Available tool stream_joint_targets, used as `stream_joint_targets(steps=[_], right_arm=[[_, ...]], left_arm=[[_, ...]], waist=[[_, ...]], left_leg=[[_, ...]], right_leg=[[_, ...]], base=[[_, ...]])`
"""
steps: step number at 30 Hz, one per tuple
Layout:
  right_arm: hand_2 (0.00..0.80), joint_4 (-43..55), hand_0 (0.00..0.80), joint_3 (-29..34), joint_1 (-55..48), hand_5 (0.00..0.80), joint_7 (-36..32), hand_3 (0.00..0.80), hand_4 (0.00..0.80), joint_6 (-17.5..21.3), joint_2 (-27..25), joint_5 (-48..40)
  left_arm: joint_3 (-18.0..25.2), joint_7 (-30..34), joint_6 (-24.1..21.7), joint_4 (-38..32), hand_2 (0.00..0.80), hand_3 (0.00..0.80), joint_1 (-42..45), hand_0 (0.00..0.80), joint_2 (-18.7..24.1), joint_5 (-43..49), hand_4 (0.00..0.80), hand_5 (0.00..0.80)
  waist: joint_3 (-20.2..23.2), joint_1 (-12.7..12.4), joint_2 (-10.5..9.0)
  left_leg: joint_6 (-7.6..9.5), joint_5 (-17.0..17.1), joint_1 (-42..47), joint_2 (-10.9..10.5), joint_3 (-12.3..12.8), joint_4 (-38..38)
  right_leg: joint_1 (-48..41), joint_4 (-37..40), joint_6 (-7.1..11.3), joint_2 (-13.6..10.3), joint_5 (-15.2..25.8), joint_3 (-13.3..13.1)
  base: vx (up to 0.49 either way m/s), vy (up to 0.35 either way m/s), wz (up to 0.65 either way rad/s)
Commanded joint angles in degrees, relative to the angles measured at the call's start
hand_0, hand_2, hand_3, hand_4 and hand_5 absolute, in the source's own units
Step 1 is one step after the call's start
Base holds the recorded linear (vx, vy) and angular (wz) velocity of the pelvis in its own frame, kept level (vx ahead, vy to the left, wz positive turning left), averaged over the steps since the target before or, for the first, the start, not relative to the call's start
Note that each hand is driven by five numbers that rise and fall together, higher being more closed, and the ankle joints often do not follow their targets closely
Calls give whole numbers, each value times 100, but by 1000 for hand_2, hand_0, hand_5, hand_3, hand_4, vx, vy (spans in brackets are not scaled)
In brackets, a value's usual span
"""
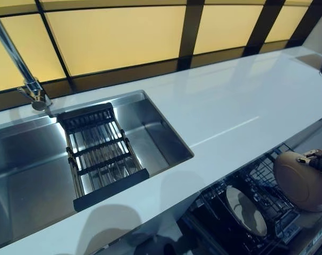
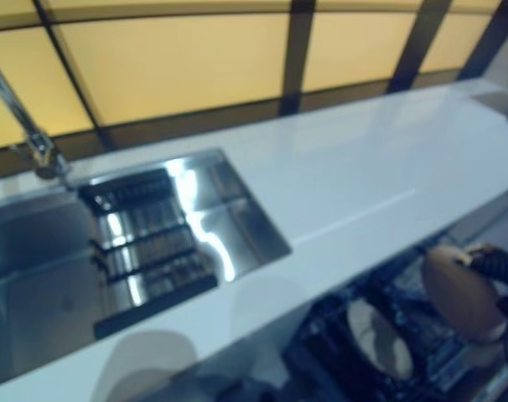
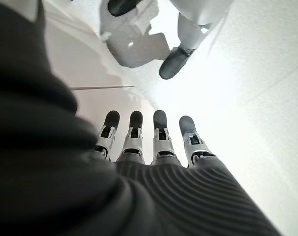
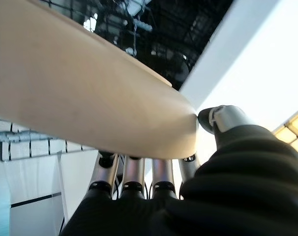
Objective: Take plates into dishwasher
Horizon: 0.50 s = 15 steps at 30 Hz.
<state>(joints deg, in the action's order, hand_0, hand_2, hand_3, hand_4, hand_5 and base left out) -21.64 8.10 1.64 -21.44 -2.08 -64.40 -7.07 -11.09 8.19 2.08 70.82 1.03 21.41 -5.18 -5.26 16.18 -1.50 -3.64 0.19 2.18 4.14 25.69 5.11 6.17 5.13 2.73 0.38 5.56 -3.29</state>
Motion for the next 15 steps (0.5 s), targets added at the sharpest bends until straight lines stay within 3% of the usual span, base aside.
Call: stream_joint_targets(steps=[1,15], right_arm=[[800,254,800,93,145,800,335,800,800,167,258,326],[800,146,800,-523,264,800,900,800,800,484,836,1504]], left_arm=[[163,7,-68,64,0,0,-337,0,214,215,0,0],[127,-55,2,-89,0,0,-383,0,103,98,0,0]], waist=[[-122,28,24],[-226,-30,218]], left_leg=[[328,-444,113,-92,-277,-11],[348,-462,99,-114,-270,-11]], right_leg=[[-220,-13,426,21,-235,519],[-179,-13,451,-61,-243,554]], base=[[-34,14,-10],[-3,5,-2]])
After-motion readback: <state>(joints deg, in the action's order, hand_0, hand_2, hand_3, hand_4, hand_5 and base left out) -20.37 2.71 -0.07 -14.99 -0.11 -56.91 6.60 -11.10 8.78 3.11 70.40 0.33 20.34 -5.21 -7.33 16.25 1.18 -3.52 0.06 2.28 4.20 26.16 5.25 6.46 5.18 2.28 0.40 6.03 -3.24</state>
